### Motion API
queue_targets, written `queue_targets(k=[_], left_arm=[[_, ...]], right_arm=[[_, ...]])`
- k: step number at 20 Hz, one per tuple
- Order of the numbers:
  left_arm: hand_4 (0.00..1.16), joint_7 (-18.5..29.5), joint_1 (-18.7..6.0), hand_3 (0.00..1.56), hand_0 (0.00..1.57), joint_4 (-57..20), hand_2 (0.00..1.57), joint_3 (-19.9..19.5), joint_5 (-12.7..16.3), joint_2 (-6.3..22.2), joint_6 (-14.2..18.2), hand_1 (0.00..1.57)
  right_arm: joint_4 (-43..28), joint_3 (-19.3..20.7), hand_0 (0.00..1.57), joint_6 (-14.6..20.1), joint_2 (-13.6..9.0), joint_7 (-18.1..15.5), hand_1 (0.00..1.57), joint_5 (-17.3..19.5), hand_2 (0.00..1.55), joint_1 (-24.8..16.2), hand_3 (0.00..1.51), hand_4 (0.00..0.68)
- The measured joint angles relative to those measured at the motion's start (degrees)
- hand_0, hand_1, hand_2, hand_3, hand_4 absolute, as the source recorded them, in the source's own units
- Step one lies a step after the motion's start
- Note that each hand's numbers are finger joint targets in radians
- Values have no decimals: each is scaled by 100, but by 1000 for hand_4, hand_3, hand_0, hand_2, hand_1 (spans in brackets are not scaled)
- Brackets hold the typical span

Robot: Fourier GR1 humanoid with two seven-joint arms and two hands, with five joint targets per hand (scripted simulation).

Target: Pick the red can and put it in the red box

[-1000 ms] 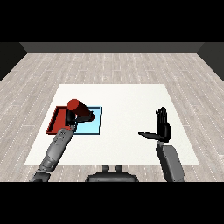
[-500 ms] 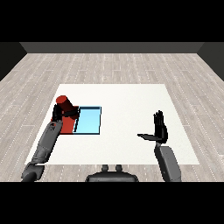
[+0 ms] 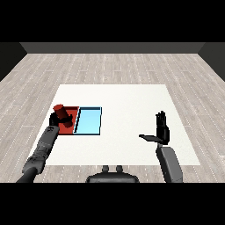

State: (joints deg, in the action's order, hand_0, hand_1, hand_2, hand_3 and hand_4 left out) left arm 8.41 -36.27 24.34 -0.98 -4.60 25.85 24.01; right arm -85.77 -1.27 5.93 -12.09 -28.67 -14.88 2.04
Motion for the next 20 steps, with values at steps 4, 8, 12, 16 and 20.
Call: queue_targets(k=[4, 8, 12, 16, 20], left_arm=[[706, -168, -285, 0, 849, -887, 797, 34, -228, -30, 135, 849], [455, -220, -464, 0, 1246, -1427, 1169, -145, -163, 14, 19, 1246], [644, -172, -544, 0, 0, -1756, 0, -55, -310, 40, -297, 0], [0, -469, -699, 0, 0, -2074, 0, 269, -680, 131, -513, 0], [0, -784, -841, 0, 0, -2243, 0, 319, -761, 208, -699, 0]], right_arm=[[20, -3, 0, 9, 26, -127, 0, 75, 0, 57, 0, 0], [-43, 35, 0, -36, -16, -224, 0, 101, 0, 39, 0, 0], [-68, 18, 0, -55, 34, -239, 0, 98, 0, 85, 0, 0], [-186, -32, 0, -87, 77, -287, 0, 115, 0, 18, 0, 0], [-182, -2, 0, -186, 95, -414, 0, 78, 0, -56, 0, 0]])
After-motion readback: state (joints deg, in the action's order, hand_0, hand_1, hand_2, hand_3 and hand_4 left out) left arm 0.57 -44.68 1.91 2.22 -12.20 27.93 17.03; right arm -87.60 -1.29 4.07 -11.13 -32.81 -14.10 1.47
